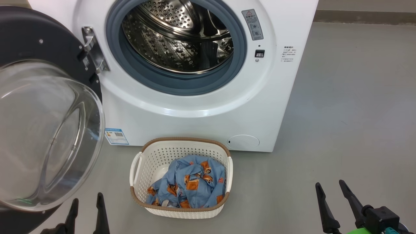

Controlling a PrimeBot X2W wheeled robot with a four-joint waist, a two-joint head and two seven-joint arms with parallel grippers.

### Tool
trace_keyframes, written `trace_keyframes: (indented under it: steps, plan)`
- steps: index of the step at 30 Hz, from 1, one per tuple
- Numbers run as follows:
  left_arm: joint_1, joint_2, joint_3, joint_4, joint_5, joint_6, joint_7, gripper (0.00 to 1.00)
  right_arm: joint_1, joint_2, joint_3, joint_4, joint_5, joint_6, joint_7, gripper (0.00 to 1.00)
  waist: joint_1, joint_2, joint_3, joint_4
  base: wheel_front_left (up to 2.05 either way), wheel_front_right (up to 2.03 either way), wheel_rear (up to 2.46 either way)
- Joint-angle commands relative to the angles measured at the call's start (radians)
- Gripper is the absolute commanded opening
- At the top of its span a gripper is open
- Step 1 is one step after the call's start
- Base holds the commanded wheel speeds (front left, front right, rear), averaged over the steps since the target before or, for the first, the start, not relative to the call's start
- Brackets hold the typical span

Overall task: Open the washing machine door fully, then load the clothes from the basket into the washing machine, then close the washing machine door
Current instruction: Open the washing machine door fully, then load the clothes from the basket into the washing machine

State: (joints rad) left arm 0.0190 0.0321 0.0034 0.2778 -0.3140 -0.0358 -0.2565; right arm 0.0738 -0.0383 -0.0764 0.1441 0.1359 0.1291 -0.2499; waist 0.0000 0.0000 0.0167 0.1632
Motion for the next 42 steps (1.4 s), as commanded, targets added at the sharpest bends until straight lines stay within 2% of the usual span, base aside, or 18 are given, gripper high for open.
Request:
trace_keyframes:
  steps: [1, 42]
  plan:
    - [-0.015, 0.018, 0.034, -0.016, 0.014, 0.000, -0.005, 1.00, -0.022, -0.012, 0.027, -0.020, 0.006, 0.002, -0.012, 1.00, 0.0000, 0.0000, 0.001, -0.002, 0.00, 0.00, 0.00]
    - [-0.020, 0.018, 0.036, 0.032, 0.032, -0.022, -0.005, 1.00, -0.021, -0.012, 0.025, -0.021, 0.008, 0.002, -0.012, 1.00, 0.0000, 0.0000, 0.013, -0.027, 0.08, -0.08, 0.00]
